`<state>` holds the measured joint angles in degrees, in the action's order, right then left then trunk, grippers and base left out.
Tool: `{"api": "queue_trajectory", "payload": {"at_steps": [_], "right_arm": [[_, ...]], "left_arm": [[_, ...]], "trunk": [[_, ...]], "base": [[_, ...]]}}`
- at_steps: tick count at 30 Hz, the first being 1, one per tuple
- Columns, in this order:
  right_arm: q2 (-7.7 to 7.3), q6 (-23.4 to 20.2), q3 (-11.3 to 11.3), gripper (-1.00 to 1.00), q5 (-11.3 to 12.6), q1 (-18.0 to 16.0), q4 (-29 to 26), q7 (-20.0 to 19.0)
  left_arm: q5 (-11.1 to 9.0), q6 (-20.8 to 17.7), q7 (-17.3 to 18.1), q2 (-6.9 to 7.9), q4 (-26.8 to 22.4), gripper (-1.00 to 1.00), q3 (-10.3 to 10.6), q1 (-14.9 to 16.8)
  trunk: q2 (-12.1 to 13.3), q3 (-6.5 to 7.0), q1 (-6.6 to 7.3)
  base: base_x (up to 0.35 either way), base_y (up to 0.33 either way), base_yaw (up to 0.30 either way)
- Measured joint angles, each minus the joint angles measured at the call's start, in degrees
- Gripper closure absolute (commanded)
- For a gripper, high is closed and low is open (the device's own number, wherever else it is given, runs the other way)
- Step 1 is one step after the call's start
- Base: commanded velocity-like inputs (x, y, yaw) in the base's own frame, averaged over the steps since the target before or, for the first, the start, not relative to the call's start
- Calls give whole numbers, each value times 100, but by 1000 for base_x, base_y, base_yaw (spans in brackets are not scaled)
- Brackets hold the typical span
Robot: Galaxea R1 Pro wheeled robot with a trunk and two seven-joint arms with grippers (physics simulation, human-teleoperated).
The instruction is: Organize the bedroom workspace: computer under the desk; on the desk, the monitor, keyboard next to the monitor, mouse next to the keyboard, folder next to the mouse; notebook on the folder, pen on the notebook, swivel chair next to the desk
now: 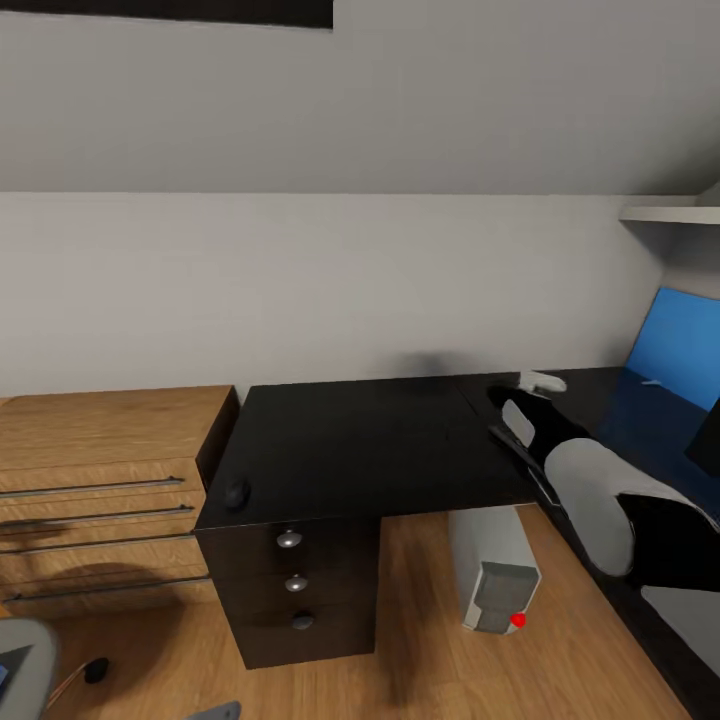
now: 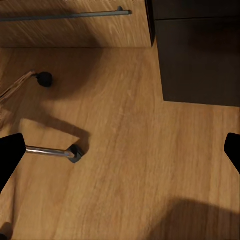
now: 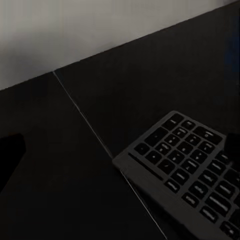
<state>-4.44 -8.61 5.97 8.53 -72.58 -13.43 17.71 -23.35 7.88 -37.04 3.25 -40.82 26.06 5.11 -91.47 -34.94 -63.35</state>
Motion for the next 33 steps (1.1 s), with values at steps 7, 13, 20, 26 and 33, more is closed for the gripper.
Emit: {"api": "queue_trajectory", "payload": {"at_steps": [7,13,20,26,33], "right_arm": [[8,485,-30,-100,578,493,317,-132],[-48,529,-35,-100,668,537,320,-157],[-163,551,-35,-100,725,547,326,-155],[-174,870,-31,-100,706,555,332,-135],[-175,924,-30,-100,703,570,334,-141]], "left_arm": [[-8,-3,-3,0,1,-100,-9,0],[-9,-2,-1,0,-2,-100,-13,0],[-11,-5,-1,3,-3,-100,-18,0],[-19,-3,1,1,-3,-100,-19,0],[-20,3,-1,5,-3,-100,-24,1]], "trunk": [[0,0,0],[0,0,0],[0,0,0],[0,0,0],[0,0,0]], "base": [[0,0,0],[0,0,-63],[0,0,-240],[0,0,-267],[0,0,-269]]}}
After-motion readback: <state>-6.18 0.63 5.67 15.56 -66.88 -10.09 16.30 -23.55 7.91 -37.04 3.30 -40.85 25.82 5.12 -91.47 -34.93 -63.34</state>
